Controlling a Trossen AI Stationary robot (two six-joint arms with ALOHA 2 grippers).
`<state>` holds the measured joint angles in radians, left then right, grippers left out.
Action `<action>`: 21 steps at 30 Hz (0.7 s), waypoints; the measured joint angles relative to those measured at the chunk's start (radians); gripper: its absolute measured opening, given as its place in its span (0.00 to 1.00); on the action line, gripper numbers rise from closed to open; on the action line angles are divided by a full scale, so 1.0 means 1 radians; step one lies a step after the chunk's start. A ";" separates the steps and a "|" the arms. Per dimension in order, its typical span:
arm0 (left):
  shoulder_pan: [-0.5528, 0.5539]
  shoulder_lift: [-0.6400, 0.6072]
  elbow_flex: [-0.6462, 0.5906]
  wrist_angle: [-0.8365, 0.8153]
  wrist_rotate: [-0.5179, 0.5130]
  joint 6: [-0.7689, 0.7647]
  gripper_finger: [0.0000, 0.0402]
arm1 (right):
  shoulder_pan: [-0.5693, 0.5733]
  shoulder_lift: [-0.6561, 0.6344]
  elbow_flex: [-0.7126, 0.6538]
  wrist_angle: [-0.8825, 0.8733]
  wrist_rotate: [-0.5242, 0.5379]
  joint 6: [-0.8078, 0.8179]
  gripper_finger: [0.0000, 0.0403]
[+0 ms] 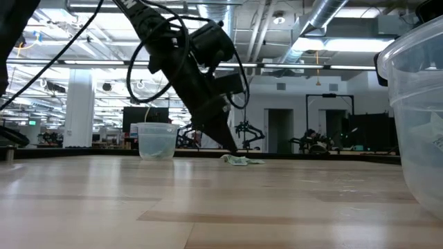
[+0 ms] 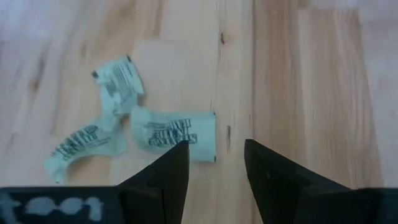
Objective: Pick and place Stevia / Truvia into bins
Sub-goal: Put the white stevia packet into the top transparent container
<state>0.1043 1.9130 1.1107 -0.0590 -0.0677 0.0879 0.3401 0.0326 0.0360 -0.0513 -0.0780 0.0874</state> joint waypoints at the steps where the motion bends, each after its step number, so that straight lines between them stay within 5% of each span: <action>1: 0.000 0.013 0.003 0.005 0.000 0.000 0.36 | 0.000 0.000 0.000 0.000 0.000 0.000 0.25; 16: 0.000 0.118 0.049 0.011 -0.042 -0.046 0.36 | 0.000 0.007 0.000 0.000 0.000 0.000 0.25; 21: -0.001 0.128 0.048 0.014 0.004 -0.058 0.26 | 0.000 0.007 0.000 0.000 0.000 0.000 0.25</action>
<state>0.1038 2.0409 1.1589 -0.0454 -0.0636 0.0296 0.3397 0.0392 0.0360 -0.0513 -0.0780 0.0875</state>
